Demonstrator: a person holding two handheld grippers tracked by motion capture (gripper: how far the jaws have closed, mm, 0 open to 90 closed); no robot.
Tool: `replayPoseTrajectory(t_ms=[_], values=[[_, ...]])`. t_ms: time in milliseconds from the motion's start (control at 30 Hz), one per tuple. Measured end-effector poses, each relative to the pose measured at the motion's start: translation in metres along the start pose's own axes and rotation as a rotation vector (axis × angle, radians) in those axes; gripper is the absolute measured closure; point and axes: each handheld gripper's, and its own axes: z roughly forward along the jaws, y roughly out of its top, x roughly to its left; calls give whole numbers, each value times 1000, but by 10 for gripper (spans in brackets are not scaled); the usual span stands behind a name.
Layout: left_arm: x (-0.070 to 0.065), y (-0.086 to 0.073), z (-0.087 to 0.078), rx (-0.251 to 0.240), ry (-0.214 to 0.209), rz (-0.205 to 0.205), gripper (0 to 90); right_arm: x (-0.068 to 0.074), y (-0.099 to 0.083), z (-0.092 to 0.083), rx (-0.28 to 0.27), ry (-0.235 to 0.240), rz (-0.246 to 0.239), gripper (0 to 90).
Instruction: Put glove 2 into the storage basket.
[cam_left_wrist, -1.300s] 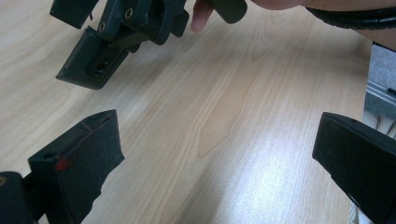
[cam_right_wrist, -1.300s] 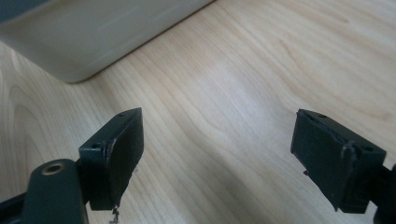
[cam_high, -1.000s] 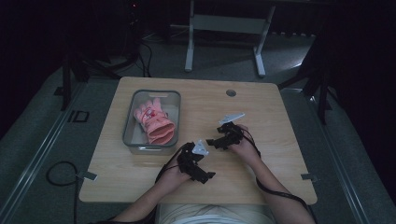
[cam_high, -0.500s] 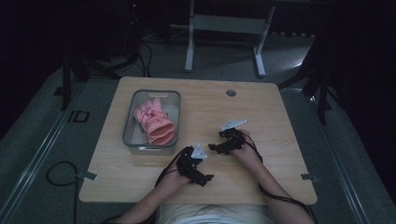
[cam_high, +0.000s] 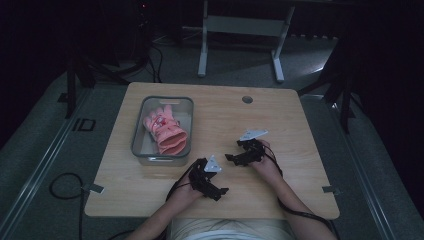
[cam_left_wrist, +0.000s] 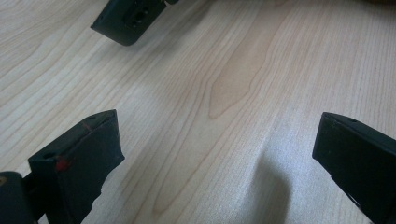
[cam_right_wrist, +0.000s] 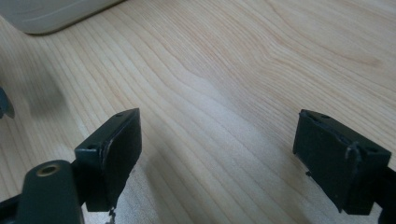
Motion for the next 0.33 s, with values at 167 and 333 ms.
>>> replayPoseTrajectory(t_ms=[167,333], values=[[0,-1,0,2,-2,3,9,2,0,1,7,-8,-23,153],[0,-1,0,2,-5,5,9,2,0,1,8,-8,-25,153]])
